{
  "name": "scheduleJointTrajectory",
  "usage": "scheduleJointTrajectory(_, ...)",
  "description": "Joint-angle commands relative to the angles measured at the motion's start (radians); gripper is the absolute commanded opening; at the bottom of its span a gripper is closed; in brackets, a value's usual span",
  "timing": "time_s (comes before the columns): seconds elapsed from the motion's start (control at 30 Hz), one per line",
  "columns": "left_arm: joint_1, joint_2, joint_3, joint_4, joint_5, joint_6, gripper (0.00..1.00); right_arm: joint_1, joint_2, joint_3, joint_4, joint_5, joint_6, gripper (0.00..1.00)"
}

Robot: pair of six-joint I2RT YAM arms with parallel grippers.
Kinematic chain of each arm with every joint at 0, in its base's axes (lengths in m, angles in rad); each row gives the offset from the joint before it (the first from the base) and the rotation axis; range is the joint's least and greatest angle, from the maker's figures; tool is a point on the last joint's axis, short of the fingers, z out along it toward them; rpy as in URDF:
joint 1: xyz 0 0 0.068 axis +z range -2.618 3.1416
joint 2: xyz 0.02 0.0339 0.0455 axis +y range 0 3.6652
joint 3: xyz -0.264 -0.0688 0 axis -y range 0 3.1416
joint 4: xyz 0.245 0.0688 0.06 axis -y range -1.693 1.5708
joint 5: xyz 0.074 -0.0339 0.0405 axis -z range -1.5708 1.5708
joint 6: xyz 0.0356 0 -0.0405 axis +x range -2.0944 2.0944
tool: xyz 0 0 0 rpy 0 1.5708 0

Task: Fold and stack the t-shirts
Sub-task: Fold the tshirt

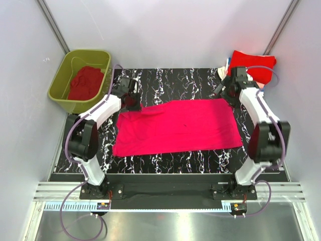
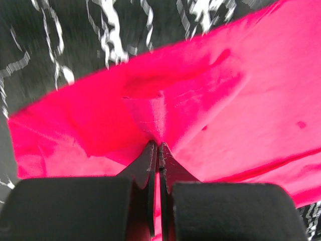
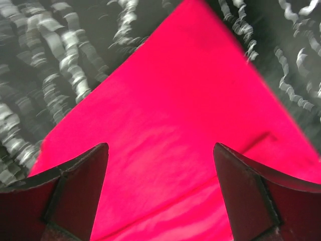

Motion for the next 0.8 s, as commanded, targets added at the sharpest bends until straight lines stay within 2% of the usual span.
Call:
scheduleJointTrajectory(0.0,-0.02,-0.102,-0.052,0.058,0.007,0.001,0.0,-0.03,0.177,0.18,-0.156,0.107,-0.081,0.91)
scheduleJointTrajectory(0.17,-0.023,-0.204,-0.132,0.061,-0.014,-0.009,0.0,-0.074,0.386,0.432,-0.23,0.17,-0.114,0.83)
scheduleJointTrajectory(0.3,-0.026,-0.253,-0.162,0.069,-0.004,-0.019,0.0,-0.099,0.532,0.539,-0.245,0.172,-0.118,0.73)
scheduleJointTrajectory(0.57,-0.029,-0.276,-0.204,0.082,-0.005,-0.012,0.0,-0.102,0.735,0.792,-0.302,0.176,-0.123,0.63)
scheduleJointTrajectory(0.67,-0.029,-0.281,-0.239,0.098,-0.007,-0.012,0.0,-0.102,0.77,0.802,-0.3,0.172,-0.123,0.61)
scheduleJointTrajectory(0.77,-0.029,-0.275,-0.258,0.116,0.001,-0.015,0.0,-0.102,0.76,0.728,-0.247,0.161,-0.12,0.61)
